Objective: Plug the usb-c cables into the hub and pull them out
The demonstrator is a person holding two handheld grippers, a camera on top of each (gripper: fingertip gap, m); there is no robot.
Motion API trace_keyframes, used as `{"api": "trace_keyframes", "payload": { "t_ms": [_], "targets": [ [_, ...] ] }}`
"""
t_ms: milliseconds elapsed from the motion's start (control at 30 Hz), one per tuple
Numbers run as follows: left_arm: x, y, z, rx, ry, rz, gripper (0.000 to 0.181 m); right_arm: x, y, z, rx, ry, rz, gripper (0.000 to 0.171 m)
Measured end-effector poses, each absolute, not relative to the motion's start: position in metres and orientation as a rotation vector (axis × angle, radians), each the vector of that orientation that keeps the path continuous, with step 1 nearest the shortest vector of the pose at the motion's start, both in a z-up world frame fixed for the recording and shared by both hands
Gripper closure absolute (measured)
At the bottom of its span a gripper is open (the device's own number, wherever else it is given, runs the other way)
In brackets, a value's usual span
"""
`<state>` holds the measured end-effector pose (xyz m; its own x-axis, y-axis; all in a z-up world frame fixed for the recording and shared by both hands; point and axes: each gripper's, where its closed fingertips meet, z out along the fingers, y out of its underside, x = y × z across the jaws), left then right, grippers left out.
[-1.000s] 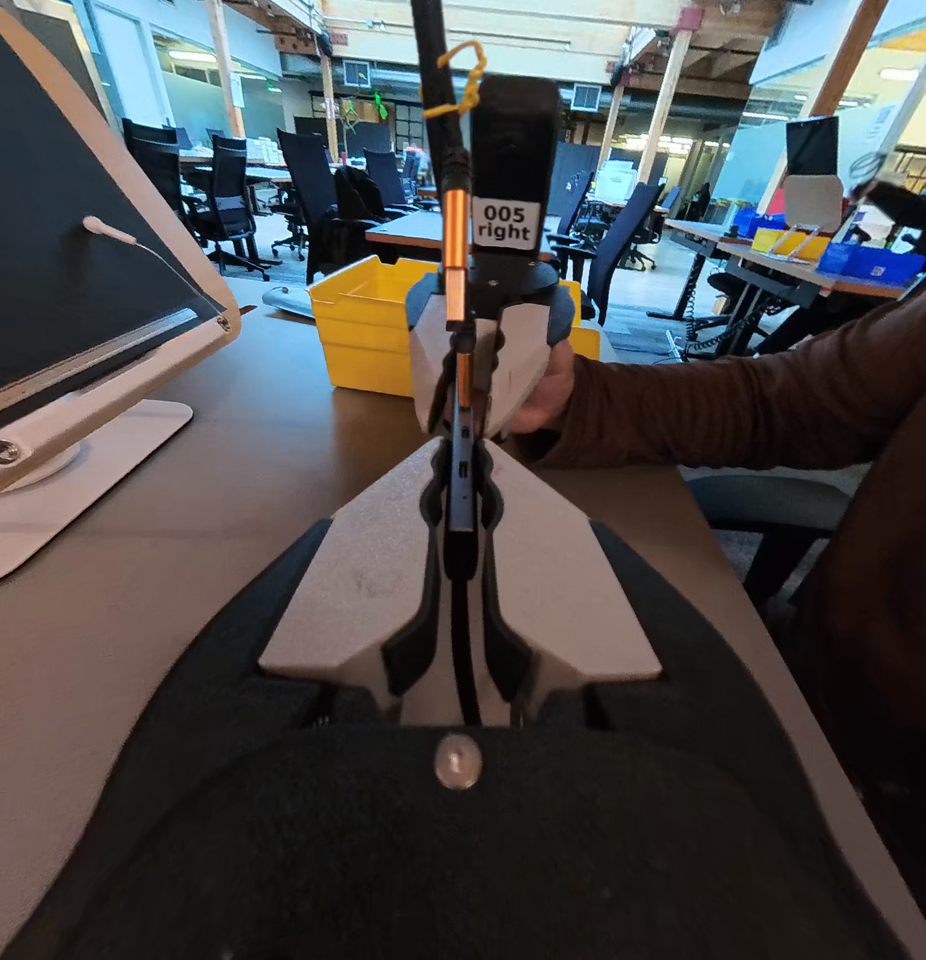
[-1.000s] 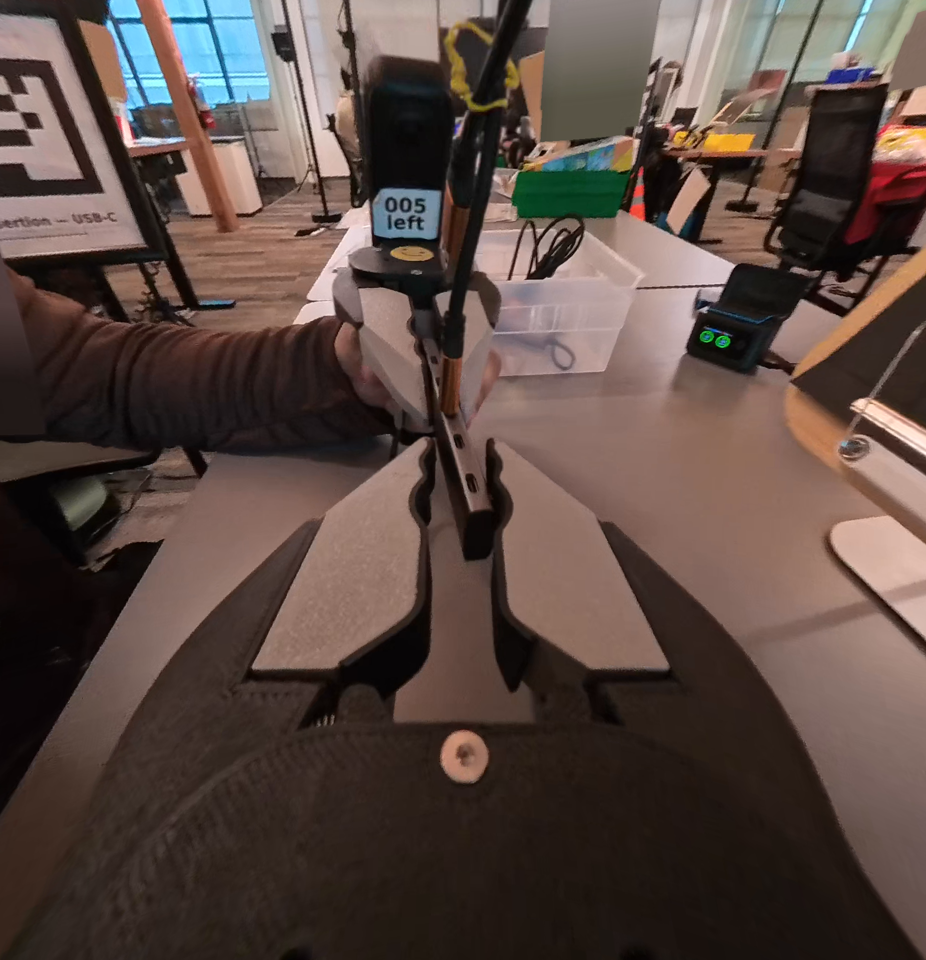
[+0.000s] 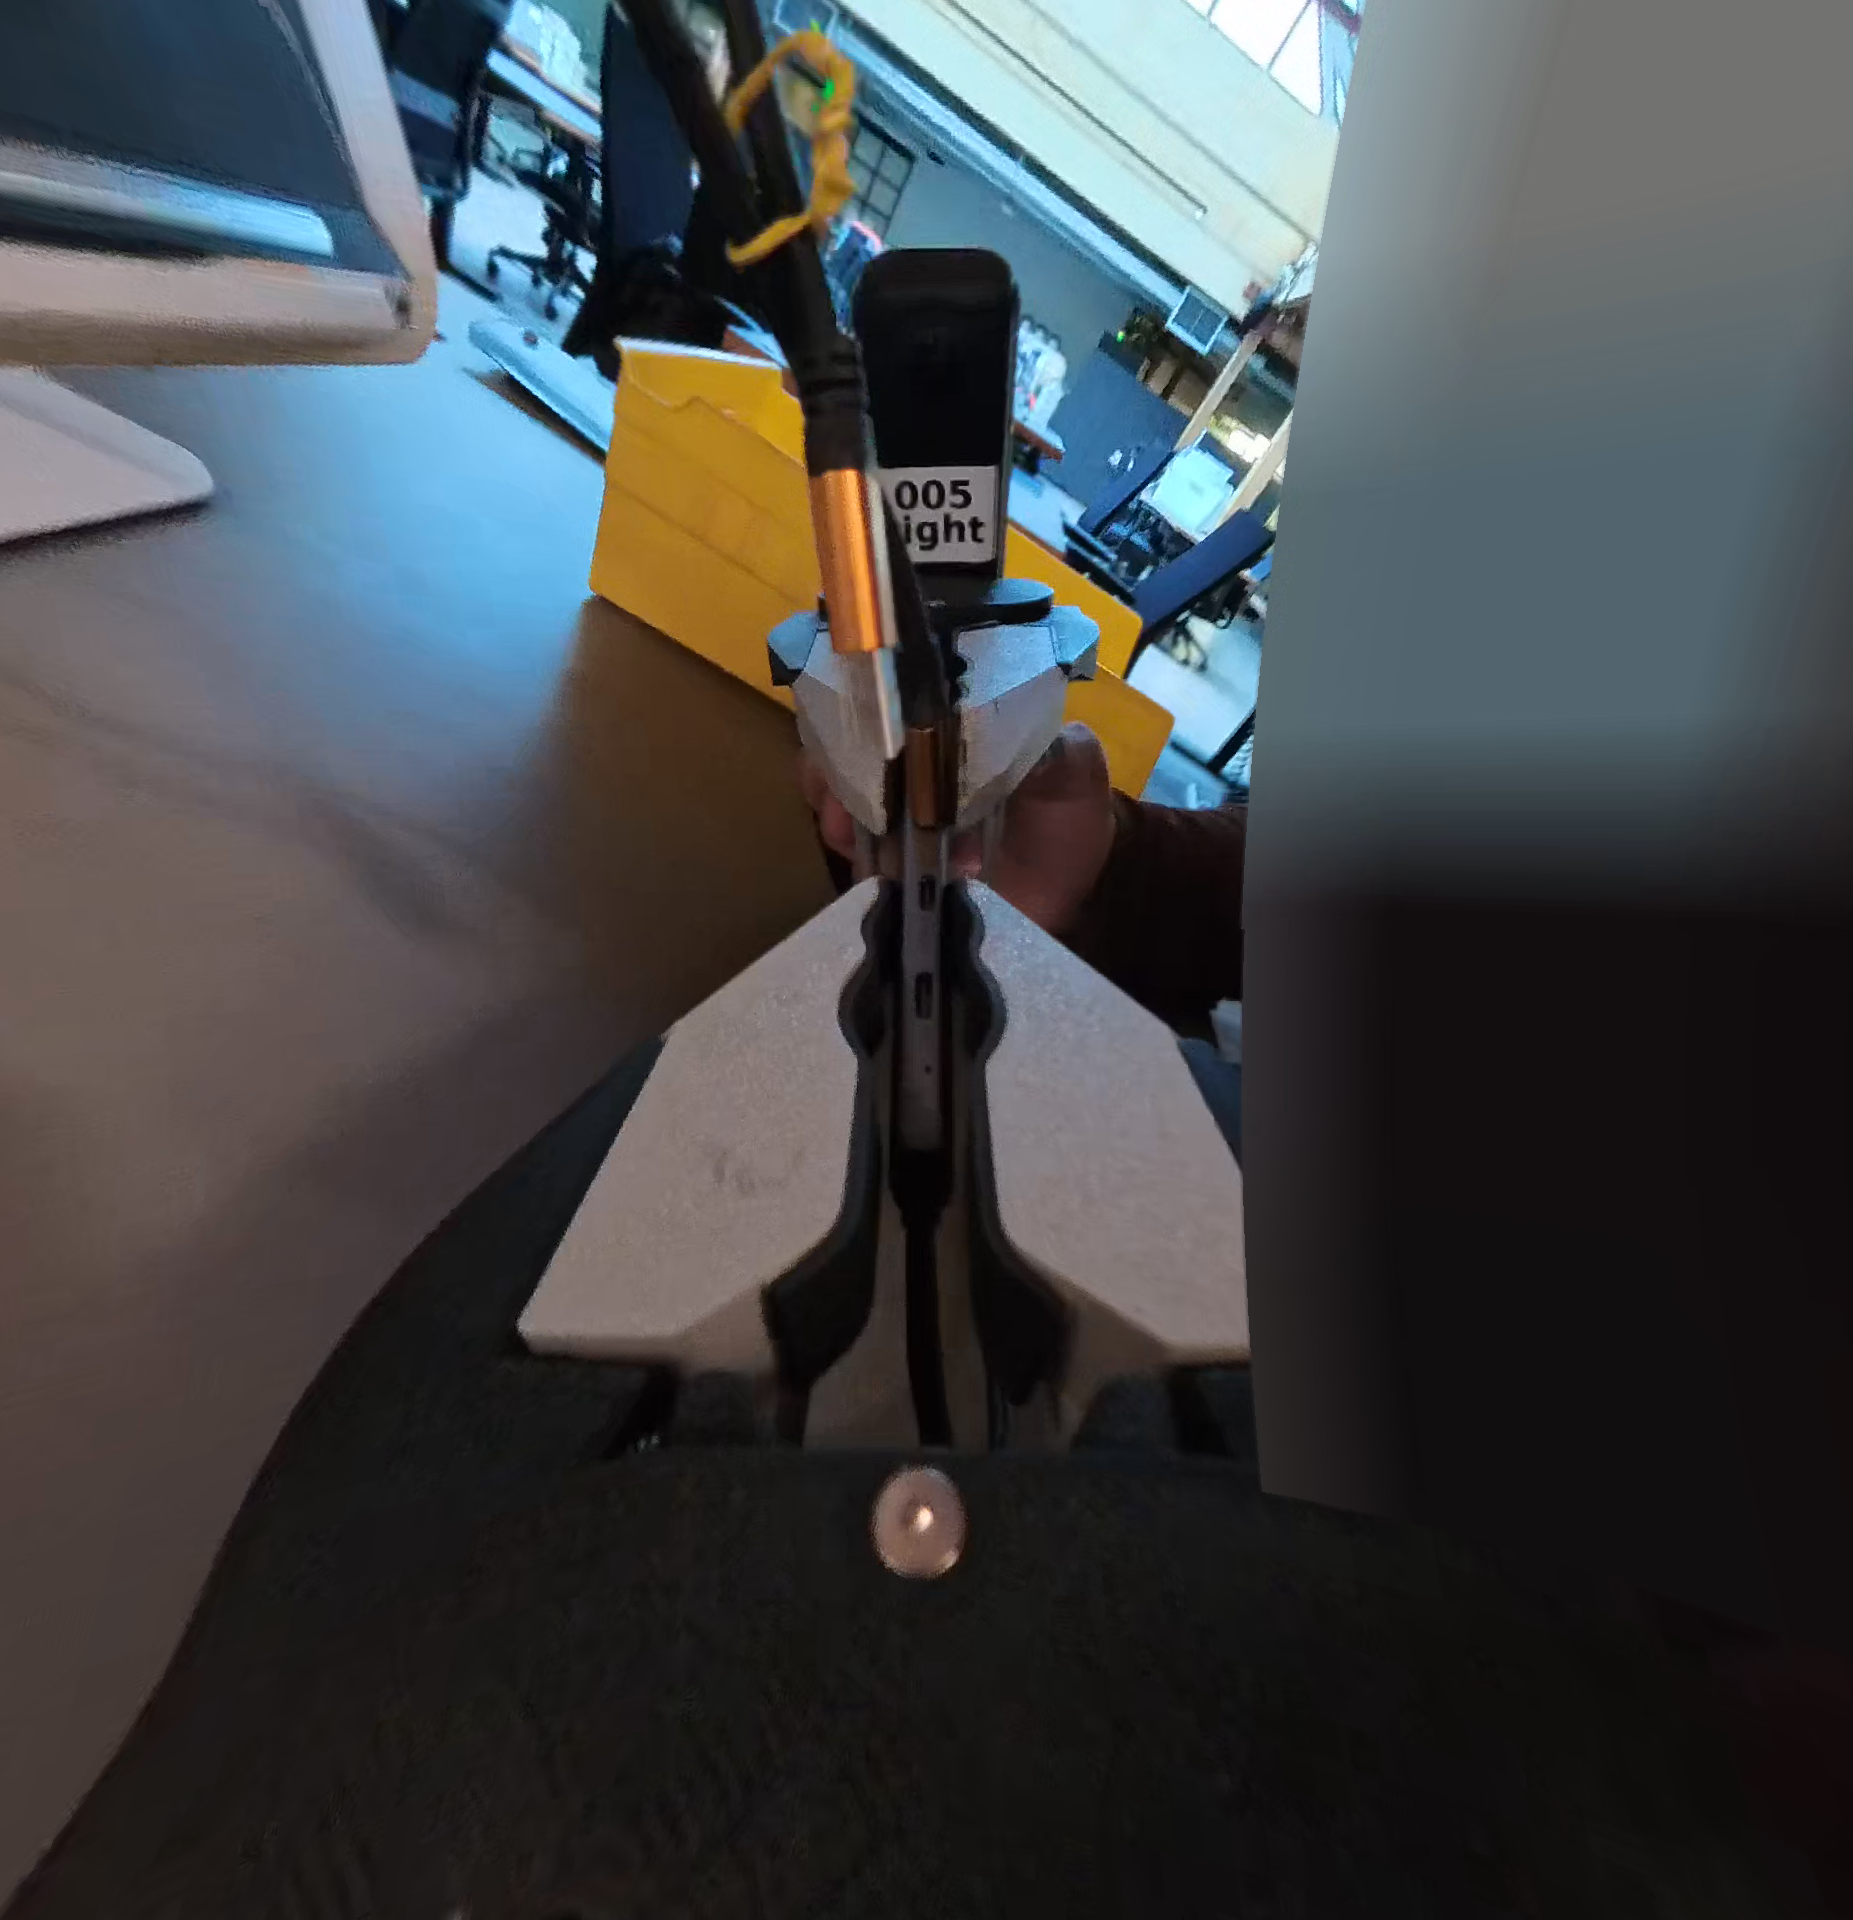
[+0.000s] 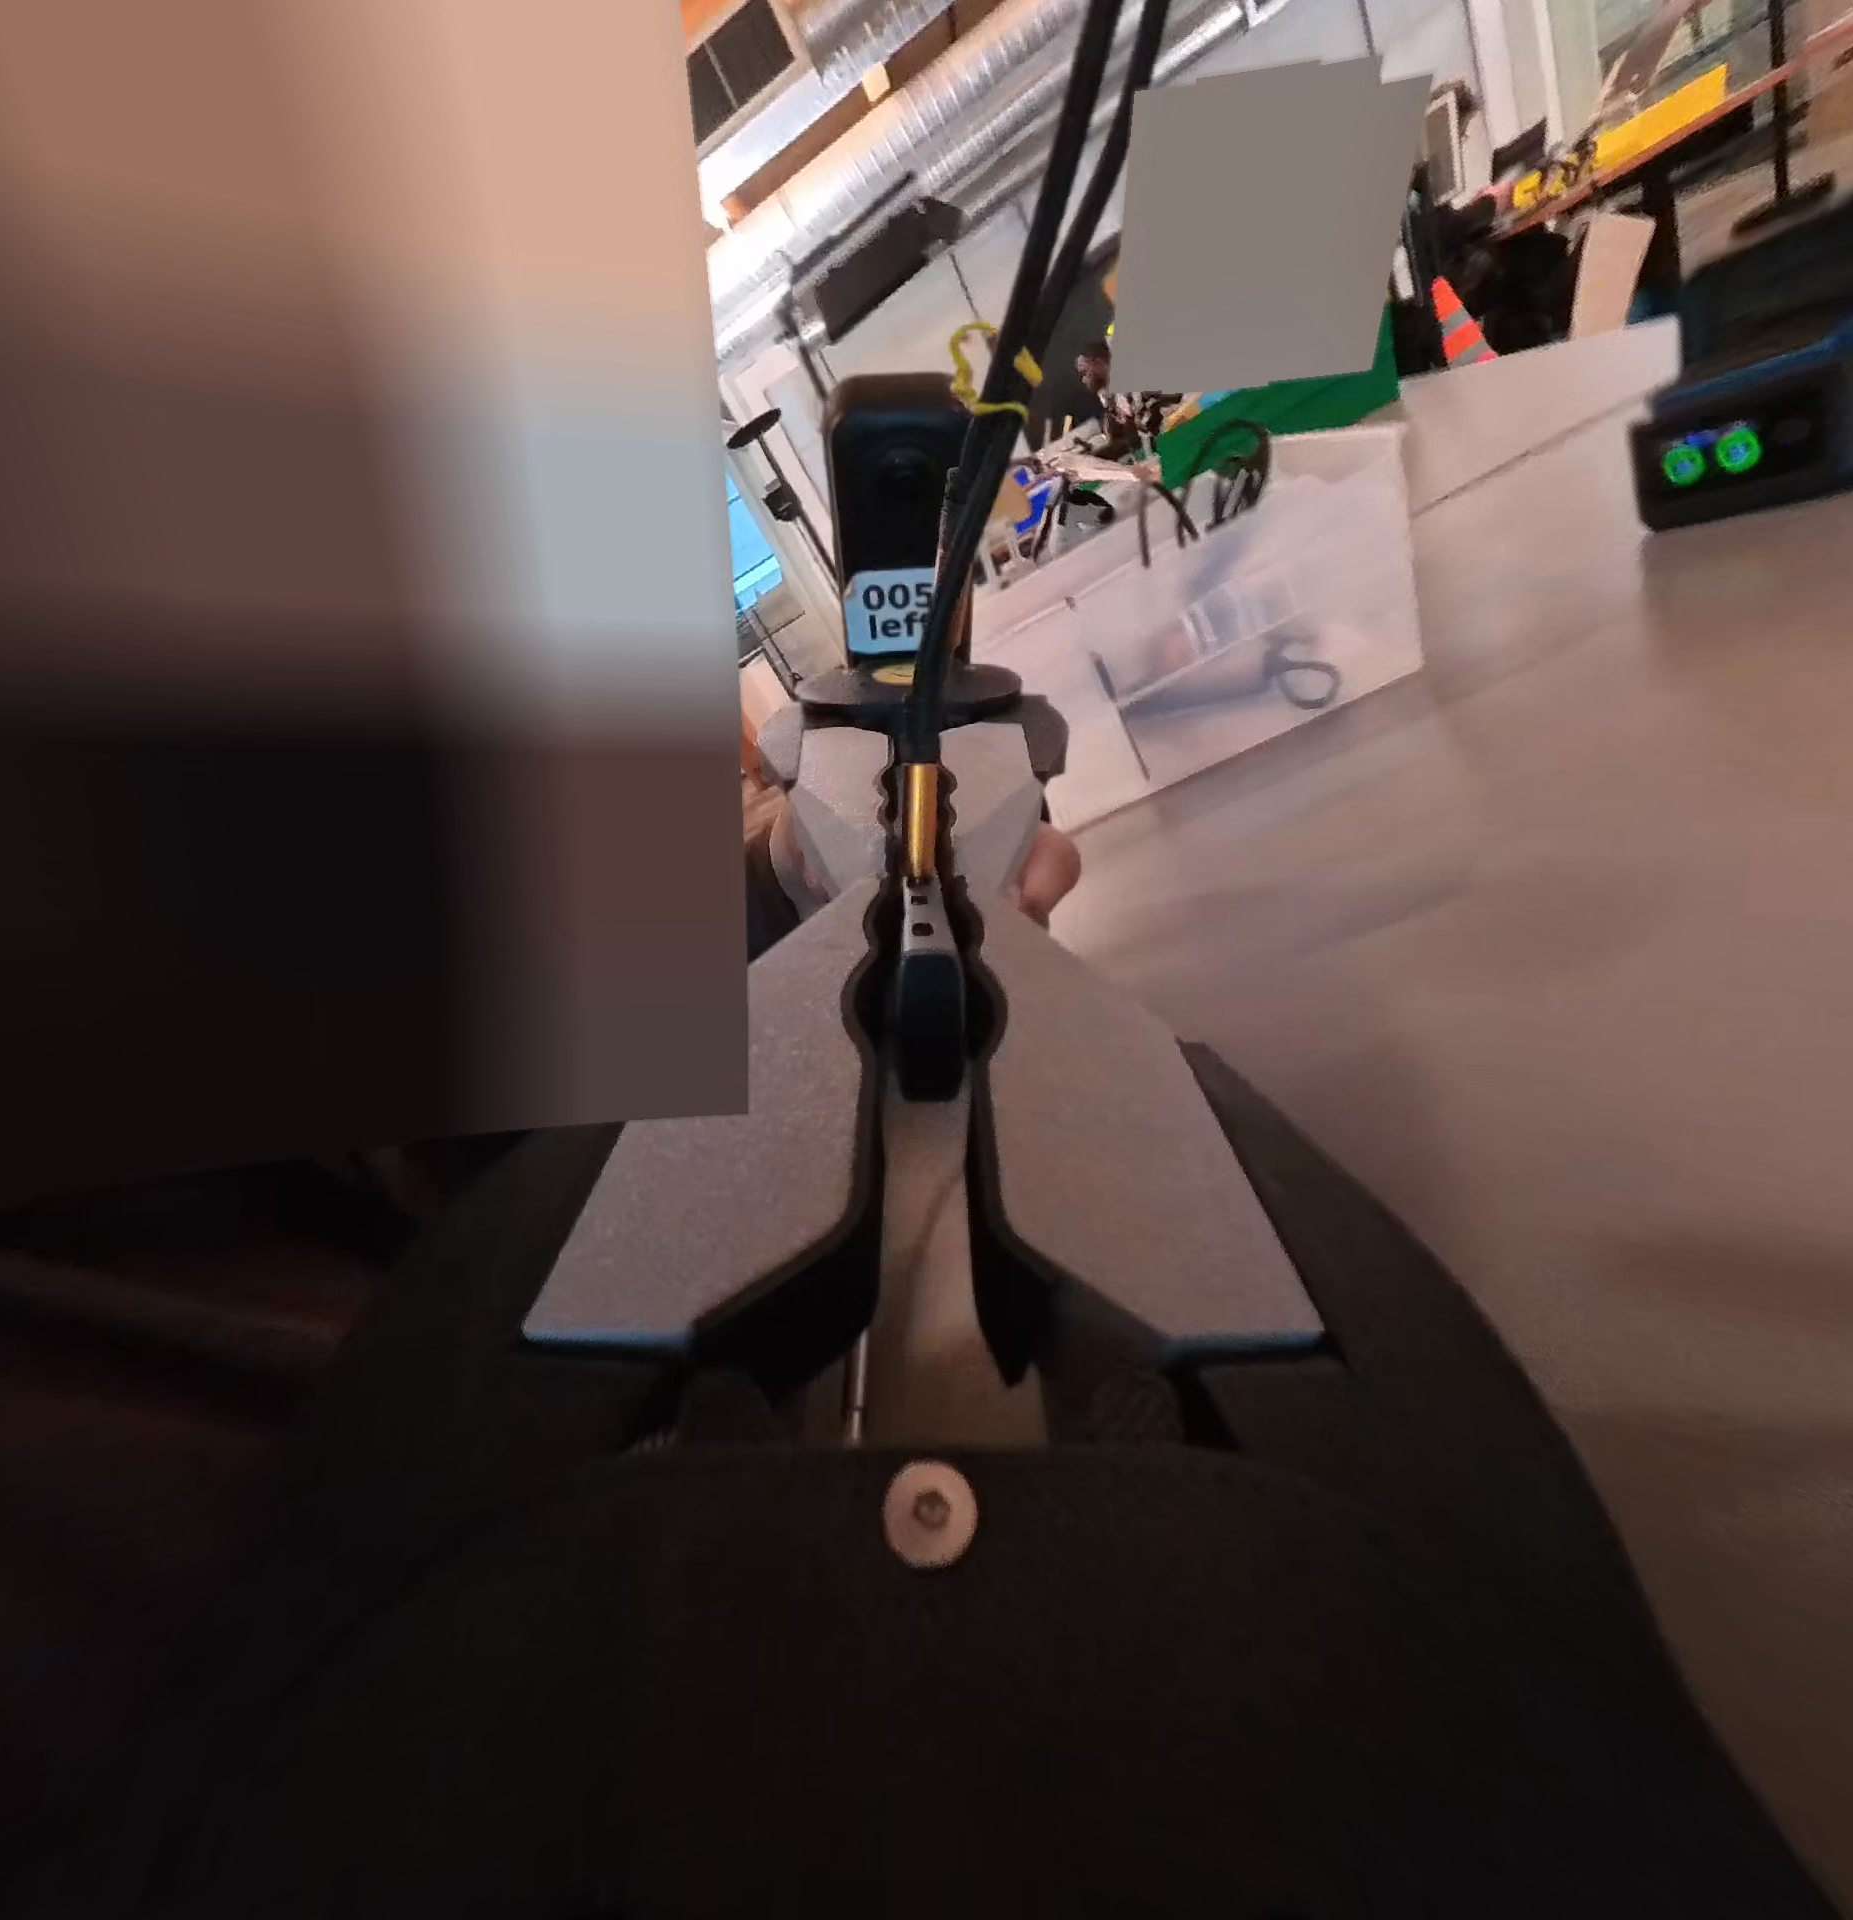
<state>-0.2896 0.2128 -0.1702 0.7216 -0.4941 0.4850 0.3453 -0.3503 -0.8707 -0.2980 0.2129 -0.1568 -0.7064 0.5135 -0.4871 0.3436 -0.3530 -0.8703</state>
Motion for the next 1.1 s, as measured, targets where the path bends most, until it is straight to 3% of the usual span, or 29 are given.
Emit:
{"api": "trace_keyframes", "payload": {
  "t_ms": [33, 500, 867, 1033, 1100],
  "targets": [
    [-0.288, 0.209, -0.164, -1.716, 0.15, -0.828, 0.175, -0.295, 0.209, -0.151, -1.098, -1.727, 2.197, 0.165],
    [-0.29, 0.204, -0.169, -1.67, 0.404, -0.572, 0.174, -0.298, 0.202, -0.157, -0.947, -1.827, 2.07, 0.164],
    [-0.291, 0.212, -0.174, -1.663, 0.317, -0.668, 0.174, -0.306, 0.203, -0.162, -1.012, -1.821, 2.033, 0.164],
    [-0.296, 0.213, -0.183, -1.747, 0.289, -0.634, 0.174, -0.315, 0.212, -0.171, -1.122, -1.851, 1.919, 0.147],
    [-0.304, 0.211, -0.182, -1.763, 0.258, -0.649, 0.174, -0.317, 0.217, -0.168, -1.1, -1.849, 1.846, 0.149]
  ]
}}
